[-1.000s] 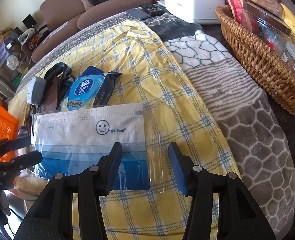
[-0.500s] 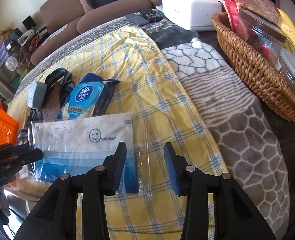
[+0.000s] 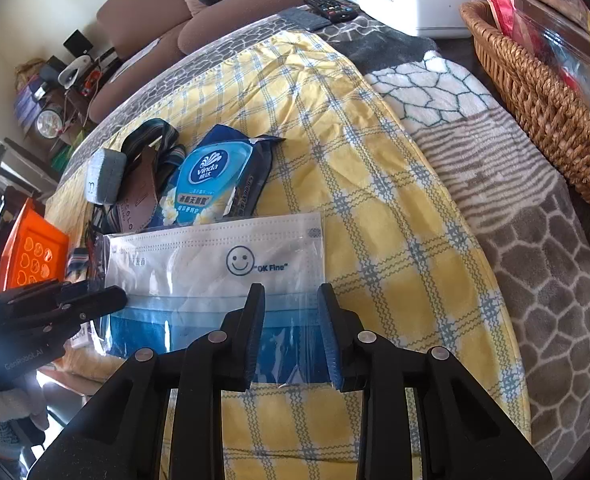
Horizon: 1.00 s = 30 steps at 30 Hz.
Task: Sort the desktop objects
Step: 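Lift the mask bag with the right tool off the cloth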
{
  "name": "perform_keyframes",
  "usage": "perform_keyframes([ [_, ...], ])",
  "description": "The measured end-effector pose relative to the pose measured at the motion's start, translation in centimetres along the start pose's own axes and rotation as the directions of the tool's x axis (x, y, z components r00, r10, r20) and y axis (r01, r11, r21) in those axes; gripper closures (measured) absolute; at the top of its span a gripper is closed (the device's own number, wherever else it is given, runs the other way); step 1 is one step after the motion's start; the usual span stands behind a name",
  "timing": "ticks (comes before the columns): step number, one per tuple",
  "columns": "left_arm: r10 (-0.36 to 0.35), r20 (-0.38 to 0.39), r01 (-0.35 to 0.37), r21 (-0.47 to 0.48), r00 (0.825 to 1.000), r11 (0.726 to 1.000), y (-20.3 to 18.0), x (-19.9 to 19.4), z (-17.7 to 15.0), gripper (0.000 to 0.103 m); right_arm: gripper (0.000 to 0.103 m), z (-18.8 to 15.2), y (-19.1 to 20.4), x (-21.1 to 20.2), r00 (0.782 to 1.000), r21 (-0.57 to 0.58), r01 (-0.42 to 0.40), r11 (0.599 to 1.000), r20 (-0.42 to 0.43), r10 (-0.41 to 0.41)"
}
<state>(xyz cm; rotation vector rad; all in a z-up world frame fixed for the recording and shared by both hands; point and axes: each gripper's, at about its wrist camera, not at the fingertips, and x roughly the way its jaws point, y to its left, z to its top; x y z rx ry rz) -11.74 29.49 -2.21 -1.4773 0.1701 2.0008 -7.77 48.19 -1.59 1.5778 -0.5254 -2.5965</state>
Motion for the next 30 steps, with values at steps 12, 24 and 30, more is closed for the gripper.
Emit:
perform_keyframes([
  [12, -0.024, 0.021, 0.024, 0.014, 0.999, 1.000, -1.7, -1.3, 0.7, 0.081, 0.077, -0.3, -1.0, -0.5, 0.998, 0.066, -0.060, 0.996, -0.011, 0.061],
  [24, -0.076, 0.094, 0.077, -0.007, 0.993, 0.997, -1.3, -6.7, 1.0, 0.081, 0.082, 1.1, 3.4, -4.6, 0.992, 0.013, -0.114, 0.993, 0.045, 0.114],
  [30, -0.061, 0.145, 0.064, -0.014, 0.988, 0.998, -0.2, -10.8, 0.5, 0.081, 0.082, 1.7, 6.8, -6.7, 0.991, -0.040, -0.115, 0.993, 0.068, 0.118],
])
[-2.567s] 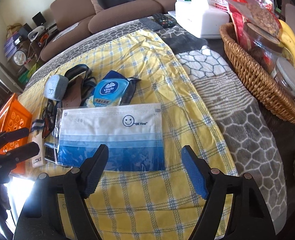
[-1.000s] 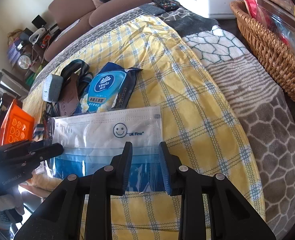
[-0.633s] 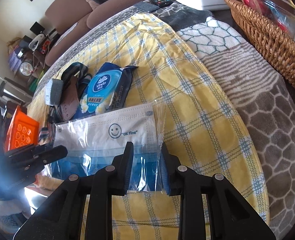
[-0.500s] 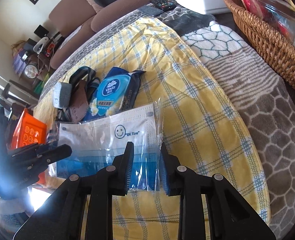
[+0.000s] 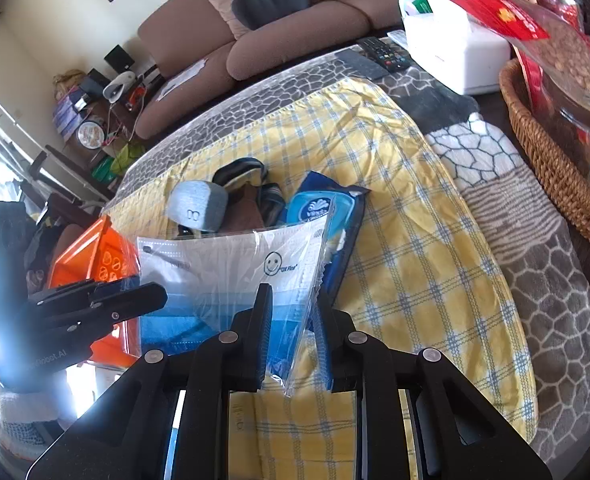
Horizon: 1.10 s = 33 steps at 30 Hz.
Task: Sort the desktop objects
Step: 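Lift the mask bag with the right tool off the cloth, then carry the mask bag over the orange basket and lower it inside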
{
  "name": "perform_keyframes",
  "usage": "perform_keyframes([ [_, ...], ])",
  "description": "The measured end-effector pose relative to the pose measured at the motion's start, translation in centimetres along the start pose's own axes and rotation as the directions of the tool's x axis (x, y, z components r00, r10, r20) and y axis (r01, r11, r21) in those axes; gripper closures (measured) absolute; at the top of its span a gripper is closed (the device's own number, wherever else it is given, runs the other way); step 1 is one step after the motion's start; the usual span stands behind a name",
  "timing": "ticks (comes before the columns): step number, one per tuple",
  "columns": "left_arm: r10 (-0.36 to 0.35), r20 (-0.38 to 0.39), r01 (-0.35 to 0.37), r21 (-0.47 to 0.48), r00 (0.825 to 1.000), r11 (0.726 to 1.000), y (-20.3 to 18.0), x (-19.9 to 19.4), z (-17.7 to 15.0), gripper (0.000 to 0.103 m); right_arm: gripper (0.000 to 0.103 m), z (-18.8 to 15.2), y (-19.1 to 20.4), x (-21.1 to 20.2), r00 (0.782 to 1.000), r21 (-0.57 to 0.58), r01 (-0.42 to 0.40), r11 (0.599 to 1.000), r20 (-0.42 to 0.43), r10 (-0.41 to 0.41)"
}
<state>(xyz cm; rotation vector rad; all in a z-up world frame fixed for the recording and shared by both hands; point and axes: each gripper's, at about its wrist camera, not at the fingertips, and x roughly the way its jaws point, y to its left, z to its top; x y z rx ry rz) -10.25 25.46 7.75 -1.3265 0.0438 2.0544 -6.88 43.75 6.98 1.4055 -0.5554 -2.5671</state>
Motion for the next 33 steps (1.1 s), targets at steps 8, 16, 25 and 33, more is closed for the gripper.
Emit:
perform_keyframes([
  [8, 0.013, 0.085, -0.010, -0.033, 0.996, 0.999, 2.8, -7.7, -0.9, 0.081, 0.082, 0.7, 6.5, -2.6, 0.999, -0.084, -0.018, 0.996, 0.036, 0.021],
  [16, 0.077, 0.158, -0.062, -0.096, 0.984, 0.993, 8.7, -15.9, -3.8, 0.081, 0.082, 0.8, 16.0, -3.2, 0.996, -0.197, -0.066, 0.978, 0.044, 0.076],
  [25, 0.169, 0.178, -0.131, -0.205, 0.969, 0.970, 18.1, -22.6, -8.1, 0.081, 0.082, -0.7, 27.2, 1.2, 0.984, -0.275, -0.178, 0.945, -0.028, 0.178],
  [33, 0.233, 0.133, -0.188, -0.281, 0.963, 0.941, 26.3, -24.1, -11.5, 0.081, 0.082, -2.1, 34.8, 6.8, 0.971, -0.298, -0.237, 0.925, -0.100, 0.217],
])
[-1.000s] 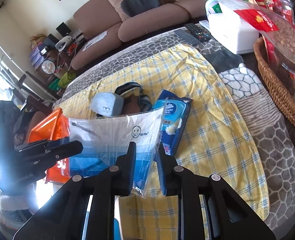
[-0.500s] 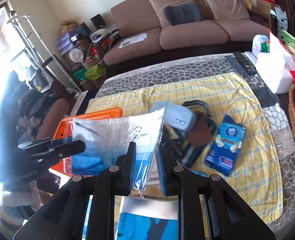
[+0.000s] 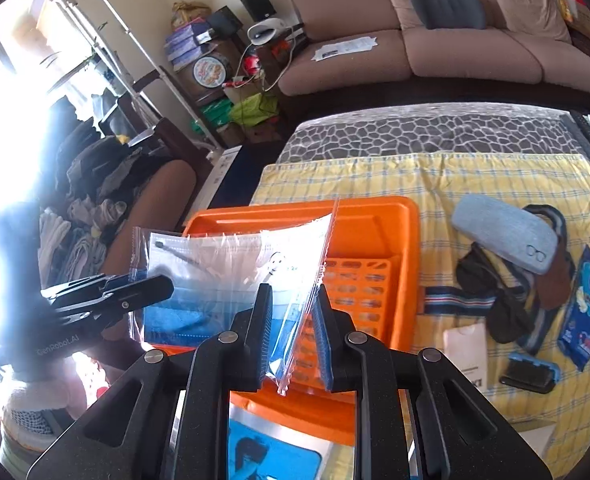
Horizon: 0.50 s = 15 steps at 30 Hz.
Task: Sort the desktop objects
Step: 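Carry the mask bag over the orange basket and lower it inside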
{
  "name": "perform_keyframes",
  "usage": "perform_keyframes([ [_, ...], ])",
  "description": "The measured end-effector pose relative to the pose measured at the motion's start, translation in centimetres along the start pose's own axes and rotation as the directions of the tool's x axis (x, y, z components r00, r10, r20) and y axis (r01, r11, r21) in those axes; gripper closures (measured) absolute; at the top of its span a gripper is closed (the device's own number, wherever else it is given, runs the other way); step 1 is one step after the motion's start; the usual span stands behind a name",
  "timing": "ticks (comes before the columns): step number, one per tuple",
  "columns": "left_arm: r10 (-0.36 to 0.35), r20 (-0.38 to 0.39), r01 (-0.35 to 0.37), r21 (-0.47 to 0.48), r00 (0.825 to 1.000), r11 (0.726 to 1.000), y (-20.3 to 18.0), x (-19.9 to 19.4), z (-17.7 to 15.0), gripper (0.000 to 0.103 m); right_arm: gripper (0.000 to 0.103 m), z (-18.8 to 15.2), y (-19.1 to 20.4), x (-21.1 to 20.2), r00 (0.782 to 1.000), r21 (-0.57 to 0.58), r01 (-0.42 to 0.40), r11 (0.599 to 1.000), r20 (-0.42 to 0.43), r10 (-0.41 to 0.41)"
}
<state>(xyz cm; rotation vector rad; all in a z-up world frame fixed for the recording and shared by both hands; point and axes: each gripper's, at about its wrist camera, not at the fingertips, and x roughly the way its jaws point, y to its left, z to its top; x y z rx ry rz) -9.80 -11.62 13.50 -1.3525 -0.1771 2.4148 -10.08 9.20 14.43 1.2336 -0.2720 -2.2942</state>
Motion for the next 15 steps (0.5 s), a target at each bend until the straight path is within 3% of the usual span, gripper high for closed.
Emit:
perform_keyframes([
  [7, 0.042, -0.067, -0.042, 0.000, 0.997, 0.999, 4.4, 3.5, 0.0, 0.081, 0.082, 0.5, 1.9, 6.7, 0.998, 0.000, -0.002, 1.000, -0.068, 0.002],
  [15, 0.093, -0.115, -0.090, 0.033, 0.989, 0.995, 6.8, 7.6, 1.3, 0.081, 0.082, 0.8, 0.5, 12.5, 0.990, 0.019, 0.032, 0.999, -0.135, -0.029],
])
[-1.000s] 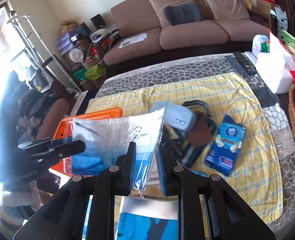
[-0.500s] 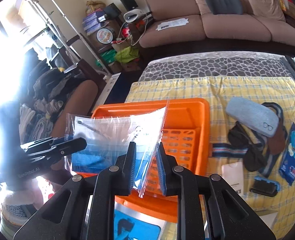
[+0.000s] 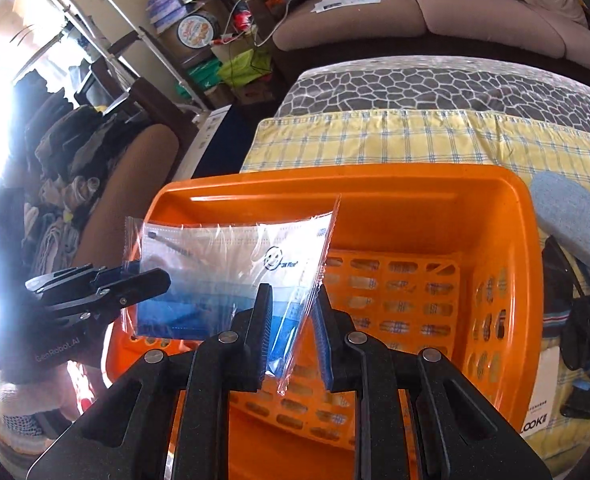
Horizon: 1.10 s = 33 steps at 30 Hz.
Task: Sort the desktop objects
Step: 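Carry the mask bag over the orange basket and lower it inside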
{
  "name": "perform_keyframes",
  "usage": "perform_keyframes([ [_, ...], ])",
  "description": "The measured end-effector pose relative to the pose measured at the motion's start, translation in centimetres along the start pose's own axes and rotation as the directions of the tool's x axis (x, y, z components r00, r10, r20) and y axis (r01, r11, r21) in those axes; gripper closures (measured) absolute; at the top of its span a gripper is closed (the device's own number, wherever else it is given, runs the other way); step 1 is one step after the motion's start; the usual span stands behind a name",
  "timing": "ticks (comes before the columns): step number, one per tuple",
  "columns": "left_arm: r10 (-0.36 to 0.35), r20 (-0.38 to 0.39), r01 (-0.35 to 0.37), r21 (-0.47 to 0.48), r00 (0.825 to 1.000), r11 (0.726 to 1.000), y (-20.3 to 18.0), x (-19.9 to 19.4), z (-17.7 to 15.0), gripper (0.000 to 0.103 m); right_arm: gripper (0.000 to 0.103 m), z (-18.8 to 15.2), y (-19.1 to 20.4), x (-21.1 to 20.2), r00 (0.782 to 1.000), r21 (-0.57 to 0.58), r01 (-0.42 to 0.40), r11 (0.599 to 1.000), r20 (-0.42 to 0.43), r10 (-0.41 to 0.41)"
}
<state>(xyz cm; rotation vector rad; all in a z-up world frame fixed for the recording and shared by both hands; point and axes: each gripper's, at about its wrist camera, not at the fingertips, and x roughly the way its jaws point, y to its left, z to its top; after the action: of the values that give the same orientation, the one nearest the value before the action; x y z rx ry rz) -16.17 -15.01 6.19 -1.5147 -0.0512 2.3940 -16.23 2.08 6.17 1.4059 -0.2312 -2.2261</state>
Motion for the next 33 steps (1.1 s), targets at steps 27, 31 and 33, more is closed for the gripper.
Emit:
perform_keyframes([
  [27, 0.071, 0.019, -0.071, -0.006, 0.997, 0.997, 1.5, -0.2, 0.8, 0.040, 0.063, -1.4, -0.4, 4.5, 0.968, -0.116, 0.179, 0.977, -0.155, -0.196],
  [31, 0.062, 0.015, -0.061, -0.008, 0.998, 0.998, 1.4, -0.2, 0.4, 0.040, 0.063, -1.2, -0.3, 5.0, 0.963, -0.115, 0.208, 0.971, -0.150, -0.224],
  [33, 0.058, 0.013, -0.058, -0.006, 0.998, 0.998, 1.3, -0.1, 0.3, 0.040, 0.063, -1.1, -0.6, 5.1, 0.965, -0.091, 0.200, 0.976, -0.157, -0.213],
])
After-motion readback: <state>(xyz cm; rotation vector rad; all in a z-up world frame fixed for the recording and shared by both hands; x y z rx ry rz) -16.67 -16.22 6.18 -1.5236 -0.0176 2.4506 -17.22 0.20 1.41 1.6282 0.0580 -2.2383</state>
